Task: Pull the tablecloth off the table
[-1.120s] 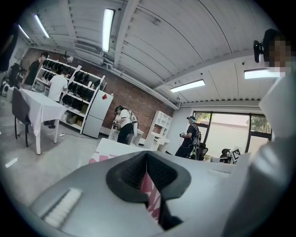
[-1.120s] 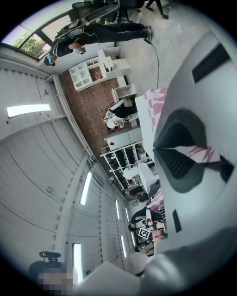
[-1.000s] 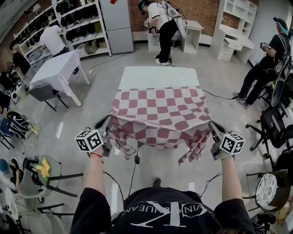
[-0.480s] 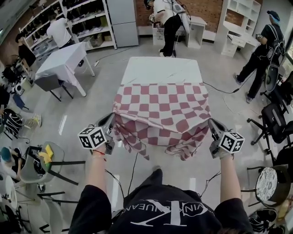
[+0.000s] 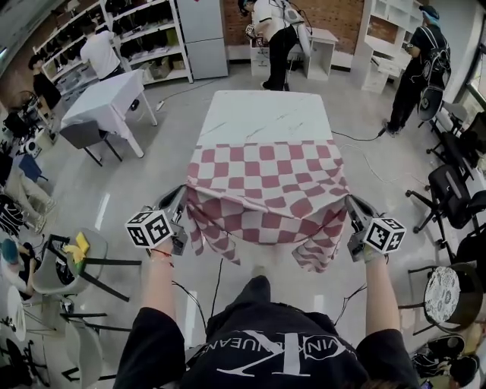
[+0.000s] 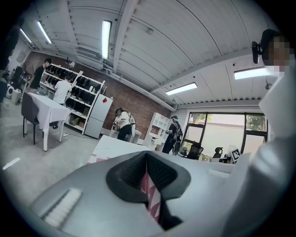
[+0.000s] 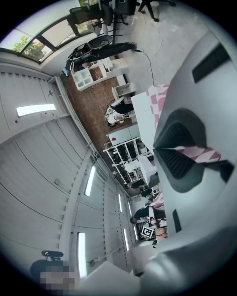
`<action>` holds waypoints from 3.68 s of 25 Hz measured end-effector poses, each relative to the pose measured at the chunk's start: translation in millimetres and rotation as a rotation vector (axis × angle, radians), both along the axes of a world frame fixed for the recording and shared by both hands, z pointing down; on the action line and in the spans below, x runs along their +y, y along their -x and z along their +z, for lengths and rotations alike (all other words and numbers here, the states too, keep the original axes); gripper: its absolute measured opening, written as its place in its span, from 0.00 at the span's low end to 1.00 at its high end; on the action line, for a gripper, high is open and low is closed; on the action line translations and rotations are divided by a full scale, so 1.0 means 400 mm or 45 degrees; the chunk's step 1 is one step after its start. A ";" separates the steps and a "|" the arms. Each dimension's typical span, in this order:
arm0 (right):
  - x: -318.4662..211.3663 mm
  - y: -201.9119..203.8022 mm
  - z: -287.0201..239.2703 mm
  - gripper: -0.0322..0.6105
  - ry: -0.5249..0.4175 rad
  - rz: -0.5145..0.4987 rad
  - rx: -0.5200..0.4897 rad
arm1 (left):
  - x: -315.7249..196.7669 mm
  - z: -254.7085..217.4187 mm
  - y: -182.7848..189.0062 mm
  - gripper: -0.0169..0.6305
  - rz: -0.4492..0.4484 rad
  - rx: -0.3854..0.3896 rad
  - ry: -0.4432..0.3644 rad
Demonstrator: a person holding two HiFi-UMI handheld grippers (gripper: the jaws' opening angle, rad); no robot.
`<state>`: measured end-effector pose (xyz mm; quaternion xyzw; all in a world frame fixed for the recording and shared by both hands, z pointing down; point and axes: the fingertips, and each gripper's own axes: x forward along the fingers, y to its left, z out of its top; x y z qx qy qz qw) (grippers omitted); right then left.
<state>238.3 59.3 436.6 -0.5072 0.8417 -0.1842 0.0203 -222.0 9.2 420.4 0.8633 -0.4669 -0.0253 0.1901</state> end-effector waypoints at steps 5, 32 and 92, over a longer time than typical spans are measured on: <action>0.063 0.000 -0.014 0.06 -0.014 0.011 0.003 | 0.045 -0.022 0.007 0.04 0.018 0.032 -0.035; 0.203 -0.072 -0.404 0.06 -0.380 0.031 -0.187 | 0.143 -0.409 -0.058 0.04 0.148 0.067 -0.411; 0.094 -0.200 -0.156 0.06 -0.264 0.264 0.087 | -0.011 -0.137 -0.287 0.04 0.056 -0.096 -0.276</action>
